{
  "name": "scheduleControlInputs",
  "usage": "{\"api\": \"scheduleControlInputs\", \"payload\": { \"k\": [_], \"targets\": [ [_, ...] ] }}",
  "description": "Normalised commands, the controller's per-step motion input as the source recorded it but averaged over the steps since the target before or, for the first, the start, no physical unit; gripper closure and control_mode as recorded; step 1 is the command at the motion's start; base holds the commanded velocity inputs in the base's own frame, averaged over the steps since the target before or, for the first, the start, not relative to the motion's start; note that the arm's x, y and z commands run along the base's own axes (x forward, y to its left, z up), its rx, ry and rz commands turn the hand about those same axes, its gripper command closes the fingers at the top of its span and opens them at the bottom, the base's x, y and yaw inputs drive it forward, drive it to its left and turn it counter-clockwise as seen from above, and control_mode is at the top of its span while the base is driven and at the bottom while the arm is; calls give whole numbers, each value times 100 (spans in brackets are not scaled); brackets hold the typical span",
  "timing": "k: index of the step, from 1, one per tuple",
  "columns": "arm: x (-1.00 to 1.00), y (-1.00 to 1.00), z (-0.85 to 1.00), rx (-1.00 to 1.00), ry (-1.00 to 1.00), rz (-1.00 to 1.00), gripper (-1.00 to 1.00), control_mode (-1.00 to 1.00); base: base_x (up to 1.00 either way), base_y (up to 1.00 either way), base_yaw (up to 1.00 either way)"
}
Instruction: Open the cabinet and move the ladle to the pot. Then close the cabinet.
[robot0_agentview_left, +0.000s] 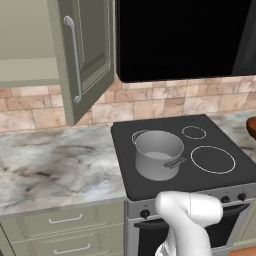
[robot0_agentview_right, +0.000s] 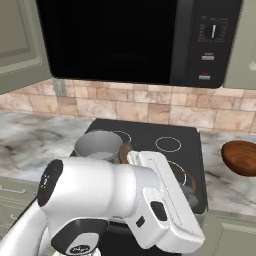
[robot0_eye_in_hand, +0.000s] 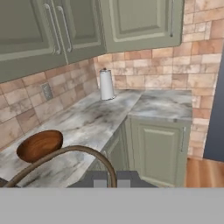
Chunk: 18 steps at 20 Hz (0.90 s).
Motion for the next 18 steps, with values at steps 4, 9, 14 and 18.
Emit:
{"api": "scheduleControlInputs", "payload": {
  "k": [4, 9, 14, 18],
  "targets": [
    [13, 92, 1, 0, -4, 6, 100, -100, 0, 0, 0],
    [25, 59, 17, 0, 0, 10, 100, -100, 0, 0, 0],
    [36, 46, 16, 0, 0, 11, 100, -100, 0, 0, 0],
    [51, 48, 12, 0, 0, 10, 100, -100, 0, 0, 0]
  ]
}}
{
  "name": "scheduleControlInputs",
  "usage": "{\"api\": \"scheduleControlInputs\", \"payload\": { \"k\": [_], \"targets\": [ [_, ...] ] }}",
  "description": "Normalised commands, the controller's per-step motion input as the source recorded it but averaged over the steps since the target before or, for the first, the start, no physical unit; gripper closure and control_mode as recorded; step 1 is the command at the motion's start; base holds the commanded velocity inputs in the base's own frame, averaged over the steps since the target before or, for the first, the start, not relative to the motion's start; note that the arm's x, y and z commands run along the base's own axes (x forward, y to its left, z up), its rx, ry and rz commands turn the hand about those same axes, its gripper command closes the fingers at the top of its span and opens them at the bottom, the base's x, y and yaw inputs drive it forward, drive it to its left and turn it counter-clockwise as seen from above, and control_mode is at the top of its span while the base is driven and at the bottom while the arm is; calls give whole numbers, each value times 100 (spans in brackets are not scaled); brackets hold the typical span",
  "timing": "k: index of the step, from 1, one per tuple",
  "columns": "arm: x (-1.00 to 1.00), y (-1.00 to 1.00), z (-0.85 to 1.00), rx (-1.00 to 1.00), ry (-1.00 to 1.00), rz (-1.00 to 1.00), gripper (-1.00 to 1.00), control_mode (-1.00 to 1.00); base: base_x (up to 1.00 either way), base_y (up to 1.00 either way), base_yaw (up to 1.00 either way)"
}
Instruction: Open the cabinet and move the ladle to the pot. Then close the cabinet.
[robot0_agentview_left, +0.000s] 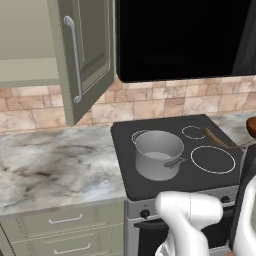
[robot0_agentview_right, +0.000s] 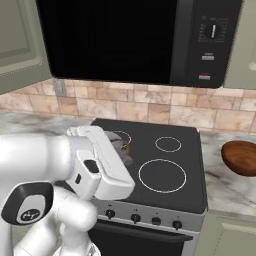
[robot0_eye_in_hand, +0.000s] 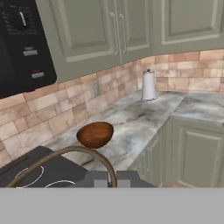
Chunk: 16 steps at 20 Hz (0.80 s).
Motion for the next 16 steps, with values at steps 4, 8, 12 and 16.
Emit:
{"api": "scheduleControlInputs", "payload": {
  "k": [4, 8, 12, 16],
  "targets": [
    [55, 42, 4, 0, 0, 10, 100, -100, 0, 0, 0],
    [66, 22, 0, -2, 0, 8, 100, -100, 0, 0, 0],
    [62, 5, 0, -5, 0, 4, 100, -100, 0, 0, 0],
    [56, 7, -7, -7, 0, 3, 100, -100, 0, 0, 0]
  ]
}}
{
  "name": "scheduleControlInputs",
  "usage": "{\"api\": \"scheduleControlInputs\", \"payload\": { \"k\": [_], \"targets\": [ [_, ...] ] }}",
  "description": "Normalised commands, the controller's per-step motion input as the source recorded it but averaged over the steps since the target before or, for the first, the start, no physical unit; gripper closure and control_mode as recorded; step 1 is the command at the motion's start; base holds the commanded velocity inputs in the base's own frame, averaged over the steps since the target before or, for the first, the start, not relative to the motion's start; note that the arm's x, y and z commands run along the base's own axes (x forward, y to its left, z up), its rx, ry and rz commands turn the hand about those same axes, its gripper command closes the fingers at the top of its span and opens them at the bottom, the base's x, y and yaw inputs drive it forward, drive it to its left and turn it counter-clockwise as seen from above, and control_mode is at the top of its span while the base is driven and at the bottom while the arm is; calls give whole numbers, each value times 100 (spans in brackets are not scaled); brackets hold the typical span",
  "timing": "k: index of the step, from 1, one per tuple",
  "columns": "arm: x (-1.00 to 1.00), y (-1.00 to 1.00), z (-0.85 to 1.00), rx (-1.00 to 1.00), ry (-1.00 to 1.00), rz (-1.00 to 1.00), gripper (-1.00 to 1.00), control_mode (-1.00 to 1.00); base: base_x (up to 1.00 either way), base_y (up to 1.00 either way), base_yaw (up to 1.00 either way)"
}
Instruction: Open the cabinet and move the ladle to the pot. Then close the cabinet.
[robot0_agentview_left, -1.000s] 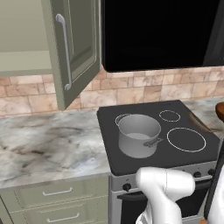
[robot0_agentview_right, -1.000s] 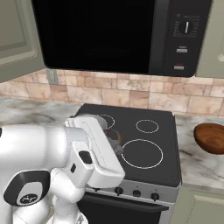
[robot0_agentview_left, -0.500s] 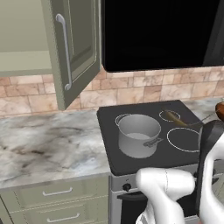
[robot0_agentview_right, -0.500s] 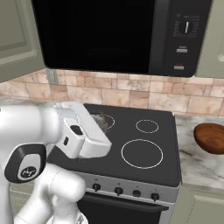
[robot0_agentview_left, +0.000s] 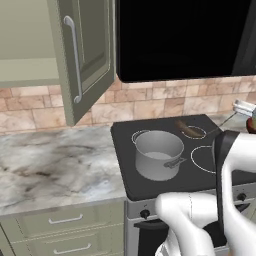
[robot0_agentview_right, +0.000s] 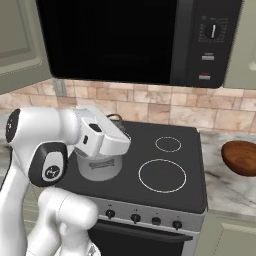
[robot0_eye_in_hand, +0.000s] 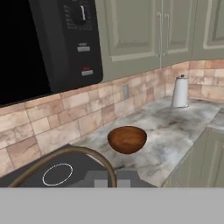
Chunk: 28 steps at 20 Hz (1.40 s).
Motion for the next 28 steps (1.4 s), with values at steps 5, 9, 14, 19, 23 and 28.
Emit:
{"api": "scheduleControlInputs", "payload": {
  "k": [5, 9, 14, 19, 23, 28],
  "targets": [
    [58, 14, -27, -8, 0, 3, 100, -100, 0, 0, 0],
    [58, 11, -36, -7, 0, 2, 100, -100, 0, 0, 0],
    [57, 2, -32, -5, 1, 2, 100, -100, 0, 0, 0],
    [51, 0, -33, -4, 4, 2, 100, -100, 0, 0, 0],
    [44, 2, -31, -4, 7, 2, 100, -100, 0, 0, 0],
    [39, 9, -28, -5, 4, 1, 100, -100, 0, 0, 0]
  ]
}}
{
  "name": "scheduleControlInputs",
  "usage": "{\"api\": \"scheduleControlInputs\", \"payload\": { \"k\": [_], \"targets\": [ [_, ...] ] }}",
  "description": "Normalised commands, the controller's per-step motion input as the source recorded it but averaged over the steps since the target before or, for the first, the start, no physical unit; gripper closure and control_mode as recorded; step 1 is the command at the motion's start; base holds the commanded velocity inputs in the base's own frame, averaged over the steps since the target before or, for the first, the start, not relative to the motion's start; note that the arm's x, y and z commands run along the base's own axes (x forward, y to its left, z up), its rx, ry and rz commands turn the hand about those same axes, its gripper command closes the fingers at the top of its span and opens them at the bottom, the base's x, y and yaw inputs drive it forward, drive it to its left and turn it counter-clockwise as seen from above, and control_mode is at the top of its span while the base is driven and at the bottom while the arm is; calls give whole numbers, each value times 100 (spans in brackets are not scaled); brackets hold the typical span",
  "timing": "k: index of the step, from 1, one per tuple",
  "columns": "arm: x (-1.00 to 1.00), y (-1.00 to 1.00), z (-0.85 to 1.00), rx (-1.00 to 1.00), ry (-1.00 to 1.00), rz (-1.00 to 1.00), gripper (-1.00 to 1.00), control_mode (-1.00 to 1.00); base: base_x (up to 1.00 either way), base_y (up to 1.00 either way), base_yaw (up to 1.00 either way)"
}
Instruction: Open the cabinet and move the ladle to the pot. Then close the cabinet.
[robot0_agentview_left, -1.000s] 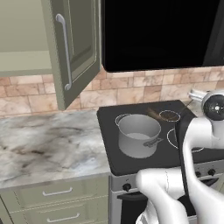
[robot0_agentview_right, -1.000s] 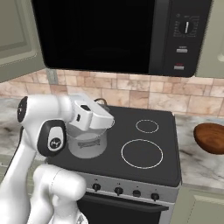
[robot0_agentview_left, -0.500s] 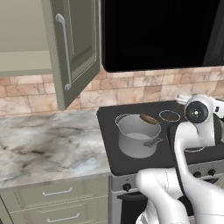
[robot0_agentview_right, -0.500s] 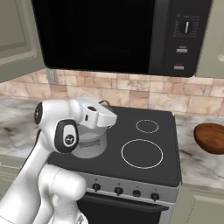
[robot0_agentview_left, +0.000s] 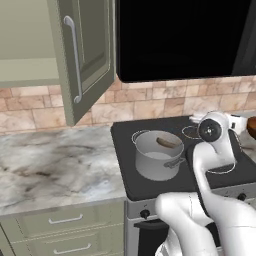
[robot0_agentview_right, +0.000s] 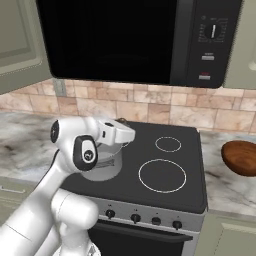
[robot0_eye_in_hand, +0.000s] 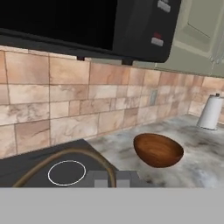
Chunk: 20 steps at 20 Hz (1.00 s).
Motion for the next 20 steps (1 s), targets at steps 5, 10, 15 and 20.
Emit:
{"api": "scheduleControlInputs", "payload": {
  "k": [5, 10, 15, 20],
  "targets": [
    [41, 15, -27, -5, 2, 0, 100, -100, 0, 0, 0],
    [42, 17, -26, -4, 4, 0, 100, -100, 0, 0, 0],
    [42, 18, -22, -4, 4, 0, 100, -100, 0, 0, 0],
    [41, 17, -20, -6, 2, 0, 100, -100, 0, 0, 0]
  ]
}}
